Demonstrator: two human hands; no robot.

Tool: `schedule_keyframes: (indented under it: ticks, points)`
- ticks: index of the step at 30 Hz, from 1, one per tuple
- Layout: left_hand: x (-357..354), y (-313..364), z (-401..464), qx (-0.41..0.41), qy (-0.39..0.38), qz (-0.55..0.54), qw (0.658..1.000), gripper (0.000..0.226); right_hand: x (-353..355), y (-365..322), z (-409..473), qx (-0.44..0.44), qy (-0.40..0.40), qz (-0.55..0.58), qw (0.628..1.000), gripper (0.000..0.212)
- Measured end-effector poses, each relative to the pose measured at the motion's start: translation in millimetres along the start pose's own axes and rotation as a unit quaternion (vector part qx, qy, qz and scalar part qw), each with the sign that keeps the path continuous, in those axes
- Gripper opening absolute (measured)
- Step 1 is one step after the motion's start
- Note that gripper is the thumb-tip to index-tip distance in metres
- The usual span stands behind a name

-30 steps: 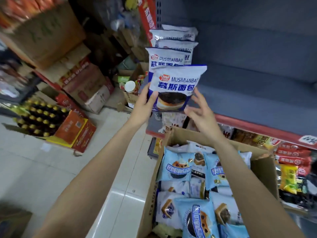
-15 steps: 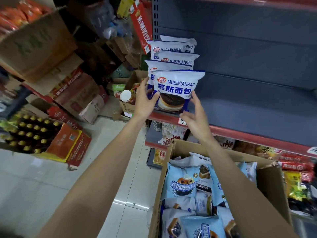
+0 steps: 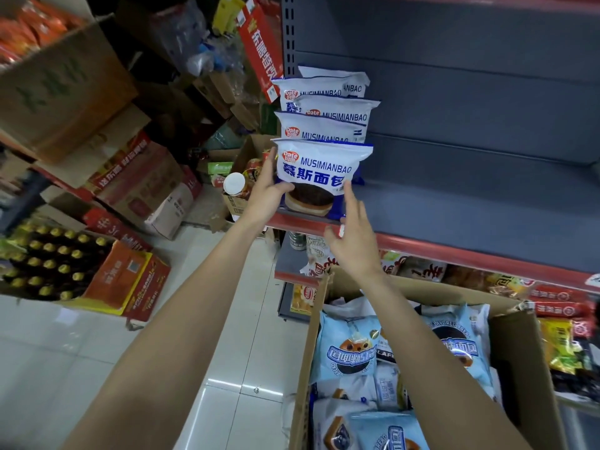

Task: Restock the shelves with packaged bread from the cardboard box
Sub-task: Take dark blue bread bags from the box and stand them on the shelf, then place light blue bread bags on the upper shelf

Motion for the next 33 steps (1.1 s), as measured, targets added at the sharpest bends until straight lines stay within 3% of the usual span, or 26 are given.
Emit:
schedule_keyframes:
  ticks: [5,11,13,16,19,22,25,27,33]
  points:
    - [-2,13,-10,0.01,0.032,0.021,0.999,0.071,2,6,-3,0.002,0.021,0.003,1.0,0.086]
    - [-8,12,-59,-0.006,0.161,0.059,0.985,0.061,26,16,-38,0.033,0.036,0.0,0.999,0.073]
    - [-14,4,-85,-0.048,0.202,0.053,0.977,0.045,40,25,-61,0.056,0.045,-0.014,0.997,0.061]
    - [-30,-8,-126,-0.17,0.23,0.139,0.948,0.02,65,51,-102,0.107,0.062,-0.07,0.99,0.035]
    - [-54,-31,-163,-0.248,0.175,0.253,0.919,0.021,81,101,-151,0.08,-0.009,-0.108,0.991,0.027]
    - [-84,-69,-192,-0.263,0.063,0.359,0.893,0.025,91,162,-200,0.004,-0.082,-0.144,0.986,0.024]
    - [-117,-117,-208,-0.182,-0.071,0.469,0.861,0.027,100,214,-236,-0.052,-0.106,-0.177,0.977,0.025]
    - [-132,-153,-212,-0.095,-0.141,0.524,0.835,0.046,103,242,-250,-0.077,-0.094,-0.201,0.972,0.032]
    - [-141,-193,-194,-0.076,-0.139,0.606,0.78,0.074,85,274,-245,-0.106,-0.078,-0.234,0.963,0.055]
Point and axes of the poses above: each hand's wrist, its own z-axis towards the middle knuckle, its own x-axis out of the back of the hand, y = z × x, the point moved 3 cm from there along z, towards the middle knuckle, and after that the axes turned 1 degree about y, right-handed, at the moved point
